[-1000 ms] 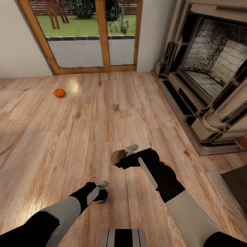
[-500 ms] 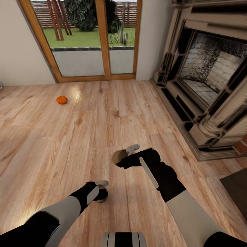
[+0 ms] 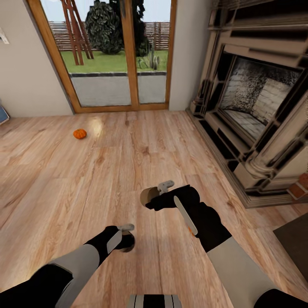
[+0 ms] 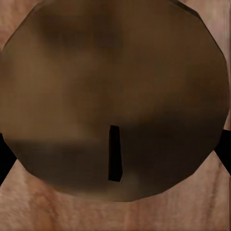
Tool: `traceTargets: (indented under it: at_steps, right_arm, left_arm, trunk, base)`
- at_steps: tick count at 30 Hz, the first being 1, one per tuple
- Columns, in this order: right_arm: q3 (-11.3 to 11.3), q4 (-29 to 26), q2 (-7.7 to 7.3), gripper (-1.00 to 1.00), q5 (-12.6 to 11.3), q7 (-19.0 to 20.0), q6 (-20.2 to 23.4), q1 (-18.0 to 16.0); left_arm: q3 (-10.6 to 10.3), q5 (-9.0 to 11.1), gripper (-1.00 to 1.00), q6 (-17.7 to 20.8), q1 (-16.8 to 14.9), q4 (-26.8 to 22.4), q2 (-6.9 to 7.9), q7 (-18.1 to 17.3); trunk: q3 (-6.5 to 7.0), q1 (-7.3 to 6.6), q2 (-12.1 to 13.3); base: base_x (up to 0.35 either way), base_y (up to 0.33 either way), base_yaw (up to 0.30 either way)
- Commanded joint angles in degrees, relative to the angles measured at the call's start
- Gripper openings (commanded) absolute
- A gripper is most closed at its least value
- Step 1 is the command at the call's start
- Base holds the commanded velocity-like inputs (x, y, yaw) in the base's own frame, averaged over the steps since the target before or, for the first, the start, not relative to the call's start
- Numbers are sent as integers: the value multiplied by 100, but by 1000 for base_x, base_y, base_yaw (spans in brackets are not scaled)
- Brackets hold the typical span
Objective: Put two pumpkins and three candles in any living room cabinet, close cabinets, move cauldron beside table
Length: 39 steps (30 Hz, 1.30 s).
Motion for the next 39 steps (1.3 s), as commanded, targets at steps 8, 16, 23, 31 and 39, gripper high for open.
traceTargets:
  at_steps: [8, 16, 23, 31, 39]
  right_arm:
    - [10, -3, -288, -100, -34, -7, 23, 0]
    - [18, 29, -397, -100, -26, 6, 23, 4]
    - [33, 224, -400, -100, -23, 19, 23, 36]
    - [9, 276, -403, -100, -29, -2, 23, 38]
    - [21, 279, -402, -100, -20, -5, 11, 38]
  left_arm:
    - [136, 82, -100, 38, 1, -22, 249, 31]
    - [644, 84, -100, 46, 1, -52, 368, -165]
    - [662, 72, -100, 47, 1, -49, 574, -697]
    - [663, 75, -100, 50, 1, -47, 782, -750]
    - [663, 74, -100, 48, 1, -47, 792, -752]
  trunk:
    - [241, -21, 10]
    - [452, -41, 20]
    - [608, -60, 30]
    - [810, -80, 40]
    - [1037, -101, 51]
  base:
    - [0, 0, -5]
    - [0, 0, -23]
    - [0, 0, -1]
    - [0, 0, -117]
    - [0, 0, -230]
